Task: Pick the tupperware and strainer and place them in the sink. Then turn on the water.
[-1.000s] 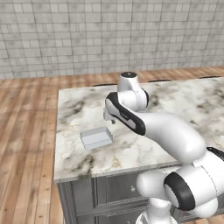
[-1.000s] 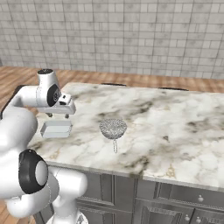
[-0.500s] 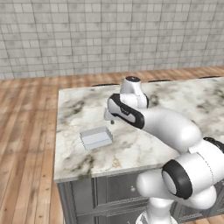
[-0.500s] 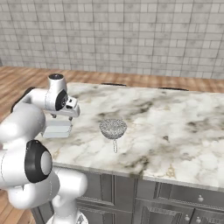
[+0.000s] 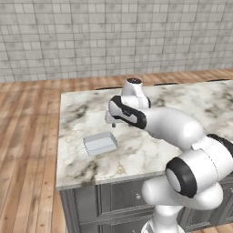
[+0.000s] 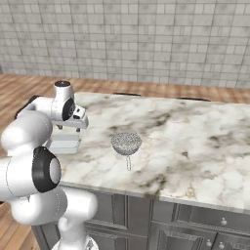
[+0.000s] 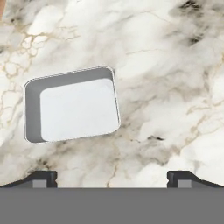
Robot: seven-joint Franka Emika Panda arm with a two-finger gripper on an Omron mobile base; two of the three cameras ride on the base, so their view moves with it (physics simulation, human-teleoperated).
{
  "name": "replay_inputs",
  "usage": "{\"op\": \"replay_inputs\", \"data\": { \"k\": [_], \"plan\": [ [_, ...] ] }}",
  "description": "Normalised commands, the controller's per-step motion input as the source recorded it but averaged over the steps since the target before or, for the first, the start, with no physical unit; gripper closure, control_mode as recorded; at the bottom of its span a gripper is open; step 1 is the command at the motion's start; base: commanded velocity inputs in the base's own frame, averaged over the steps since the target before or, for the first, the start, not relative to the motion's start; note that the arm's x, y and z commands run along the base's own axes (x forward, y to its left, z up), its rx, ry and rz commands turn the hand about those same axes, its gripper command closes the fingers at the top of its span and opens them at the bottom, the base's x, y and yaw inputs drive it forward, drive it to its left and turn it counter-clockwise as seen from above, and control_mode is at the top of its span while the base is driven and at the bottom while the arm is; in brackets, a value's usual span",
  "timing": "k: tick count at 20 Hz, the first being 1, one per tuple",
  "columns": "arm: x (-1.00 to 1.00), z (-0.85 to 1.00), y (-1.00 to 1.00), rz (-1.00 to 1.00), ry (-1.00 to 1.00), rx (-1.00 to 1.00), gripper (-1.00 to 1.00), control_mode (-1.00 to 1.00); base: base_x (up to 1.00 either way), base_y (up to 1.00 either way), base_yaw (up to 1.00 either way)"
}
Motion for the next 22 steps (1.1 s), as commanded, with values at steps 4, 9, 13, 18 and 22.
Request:
{"op": "replay_inputs", "data": {
  "k": [4, 9, 13, 18, 22],
  "plan": [
    [0.09, -0.12, 0.18, 0.0, 0.0, 0.0, -1.0, -1.0, 0.0, 0.0, 0.0],
    [0.1, -0.19, 0.1, 0.0, 0.0, -0.03, -1.0, -1.0, 0.0, 0.0, 0.0],
    [0.18, -0.17, 0.02, 0.0, 0.0, -0.08, -1.0, -1.0, 0.0, 0.0, 0.0],
    [0.22, -0.15, 0.0, 0.0, 0.0, -0.03, -1.0, -1.0, 0.0, 0.0, 0.0],
    [0.3, -0.33, 0.0, 0.0, 0.0, 0.0, -1.0, -1.0, 0.0, 0.0, 0.0]
  ]
}}
